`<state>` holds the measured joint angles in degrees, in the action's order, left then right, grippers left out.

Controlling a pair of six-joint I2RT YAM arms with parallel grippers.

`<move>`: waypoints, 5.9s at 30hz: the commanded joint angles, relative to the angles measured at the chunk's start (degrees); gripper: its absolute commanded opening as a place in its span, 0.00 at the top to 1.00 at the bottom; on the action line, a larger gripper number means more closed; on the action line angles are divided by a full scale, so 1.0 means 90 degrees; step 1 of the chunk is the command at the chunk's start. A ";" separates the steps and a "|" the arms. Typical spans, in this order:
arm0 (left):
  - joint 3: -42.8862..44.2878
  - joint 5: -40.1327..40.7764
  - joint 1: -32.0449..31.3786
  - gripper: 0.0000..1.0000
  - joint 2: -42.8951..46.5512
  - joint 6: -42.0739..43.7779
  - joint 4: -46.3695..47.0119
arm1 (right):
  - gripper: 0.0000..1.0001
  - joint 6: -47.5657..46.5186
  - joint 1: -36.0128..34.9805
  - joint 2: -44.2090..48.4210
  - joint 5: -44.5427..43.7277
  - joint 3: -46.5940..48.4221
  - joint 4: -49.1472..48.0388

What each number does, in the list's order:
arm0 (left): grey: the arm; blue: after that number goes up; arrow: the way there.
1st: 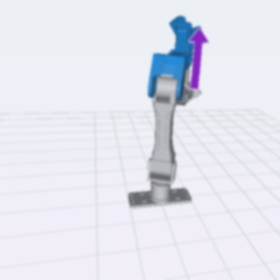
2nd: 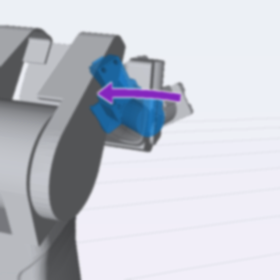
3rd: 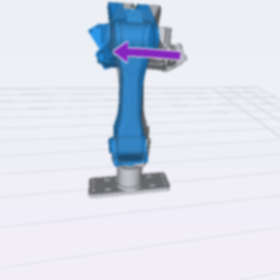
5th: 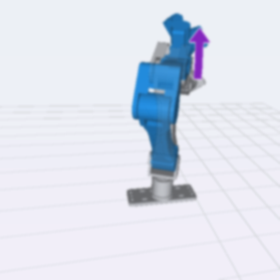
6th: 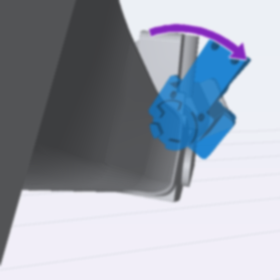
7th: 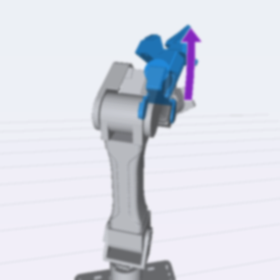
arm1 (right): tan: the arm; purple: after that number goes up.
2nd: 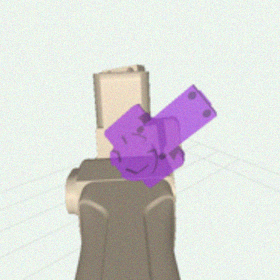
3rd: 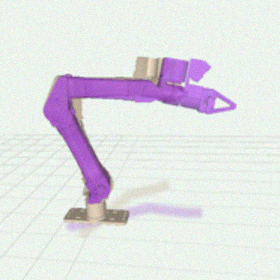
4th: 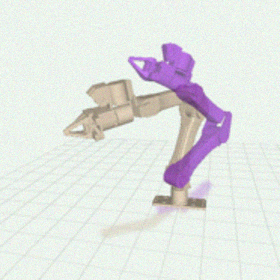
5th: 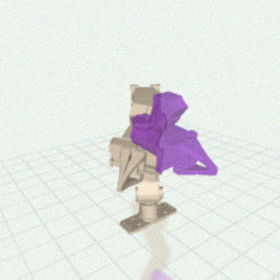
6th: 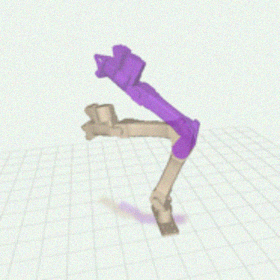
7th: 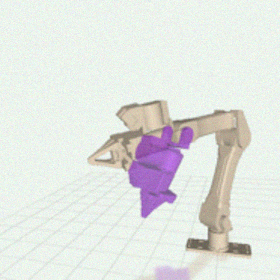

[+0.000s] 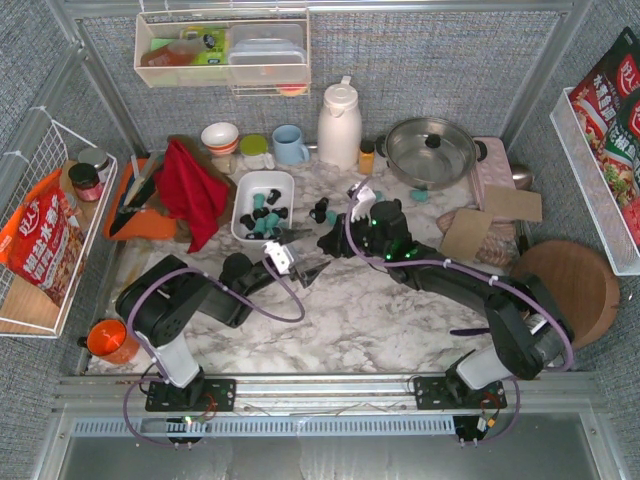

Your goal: Mix the coffee capsules in the storage basket

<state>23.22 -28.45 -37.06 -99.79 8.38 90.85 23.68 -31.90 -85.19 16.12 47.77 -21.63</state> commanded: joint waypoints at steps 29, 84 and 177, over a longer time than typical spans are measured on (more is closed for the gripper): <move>0.0017 0.0261 -0.0453 0.52 0.0086 0.0965 0.0589 | 0.70 0.0247 -0.0132 0.0148 0.0709 -0.0048 -0.0676; 0.2940 0.1340 0.2058 0.01 -0.0056 -0.1773 -0.5591 | 0.30 -0.5220 0.1206 -0.3250 -0.1971 0.3651 0.4745; 0.2624 -0.0326 -0.0115 0.68 0.0100 -0.3935 -0.3490 | 0.35 -0.7650 0.0708 0.1241 0.1381 -0.2345 -0.3125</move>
<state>46.37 -34.09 -39.18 -100.99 -29.17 61.89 -44.71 -25.43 -75.07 30.20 25.85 -52.84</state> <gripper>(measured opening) 0.397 0.608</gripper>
